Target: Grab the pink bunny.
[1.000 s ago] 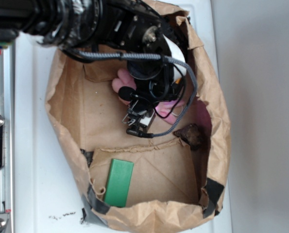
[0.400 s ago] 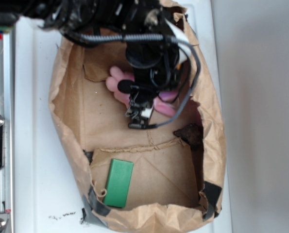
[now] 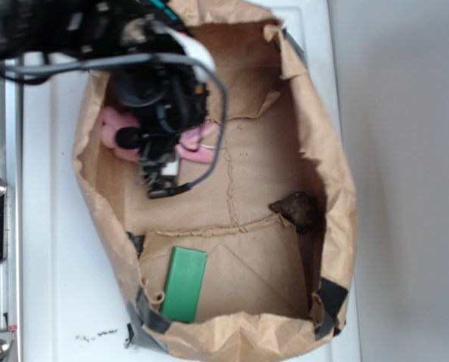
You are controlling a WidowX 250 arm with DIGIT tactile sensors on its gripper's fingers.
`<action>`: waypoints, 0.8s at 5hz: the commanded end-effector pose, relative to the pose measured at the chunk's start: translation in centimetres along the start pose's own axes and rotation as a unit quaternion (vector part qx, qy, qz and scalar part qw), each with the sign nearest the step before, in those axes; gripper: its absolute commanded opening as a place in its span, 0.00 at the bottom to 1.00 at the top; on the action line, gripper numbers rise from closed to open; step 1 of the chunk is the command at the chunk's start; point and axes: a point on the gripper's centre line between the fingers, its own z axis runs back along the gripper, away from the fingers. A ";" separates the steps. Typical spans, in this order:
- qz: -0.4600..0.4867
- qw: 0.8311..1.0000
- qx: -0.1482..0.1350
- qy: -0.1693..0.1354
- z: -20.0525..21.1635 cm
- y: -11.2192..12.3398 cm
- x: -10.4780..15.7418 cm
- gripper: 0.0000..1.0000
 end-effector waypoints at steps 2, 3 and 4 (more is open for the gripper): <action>-0.024 0.998 0.047 -0.024 11.1 -4.2 12.6 0.00; -0.009 0.999 0.051 -0.008 11.9 -4.2 13.9 0.00; 0.004 0.997 0.070 -0.016 13.1 -4.7 12.9 0.00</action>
